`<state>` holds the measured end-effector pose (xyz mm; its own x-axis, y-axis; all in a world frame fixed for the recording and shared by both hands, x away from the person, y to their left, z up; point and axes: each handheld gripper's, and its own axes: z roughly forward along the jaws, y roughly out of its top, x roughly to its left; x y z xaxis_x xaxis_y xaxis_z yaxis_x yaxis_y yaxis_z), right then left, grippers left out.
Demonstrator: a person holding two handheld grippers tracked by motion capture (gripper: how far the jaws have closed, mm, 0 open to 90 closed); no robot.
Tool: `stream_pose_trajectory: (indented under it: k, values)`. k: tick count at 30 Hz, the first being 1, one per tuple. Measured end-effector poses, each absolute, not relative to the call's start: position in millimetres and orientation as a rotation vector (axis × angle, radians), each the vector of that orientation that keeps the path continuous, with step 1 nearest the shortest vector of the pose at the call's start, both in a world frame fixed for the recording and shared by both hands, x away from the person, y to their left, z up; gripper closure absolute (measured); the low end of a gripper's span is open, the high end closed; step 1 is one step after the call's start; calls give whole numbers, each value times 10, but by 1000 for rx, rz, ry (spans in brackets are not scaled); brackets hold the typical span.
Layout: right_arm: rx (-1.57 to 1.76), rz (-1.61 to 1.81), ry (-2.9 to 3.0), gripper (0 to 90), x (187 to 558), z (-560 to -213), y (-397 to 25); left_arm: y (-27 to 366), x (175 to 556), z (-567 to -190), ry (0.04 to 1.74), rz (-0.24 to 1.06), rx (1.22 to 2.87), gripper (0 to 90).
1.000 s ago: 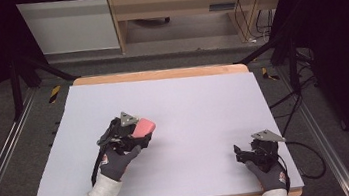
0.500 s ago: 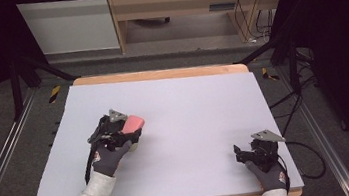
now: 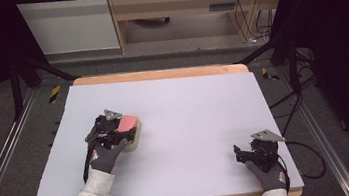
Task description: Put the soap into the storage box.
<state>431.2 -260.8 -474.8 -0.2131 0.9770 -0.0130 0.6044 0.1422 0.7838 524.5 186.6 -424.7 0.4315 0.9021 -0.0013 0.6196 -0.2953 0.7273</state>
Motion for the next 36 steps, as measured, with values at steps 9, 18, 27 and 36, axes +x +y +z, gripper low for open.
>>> stream_pose_trajectory:
  k: [9, 18, 27, 36]
  values:
    - [1510, 901, 1887, 94, 4312, -4748, -2608, 1880, 5293, -4319, 1298, 556, 2038, 371]
    - [1510, 899, 1887, 94, 4313, -4749, -2609, 1890, 5324, -4383, 1319, 561, 2041, 371]
    - [1511, 901, 1887, 94, 4312, -4748, -2609, 1871, 5345, -4457, 1333, 559, 2055, 371]
    - [1512, 901, 1887, 94, 4312, -4748, -2609, 1868, 5358, -4501, 1347, 561, 2064, 371]
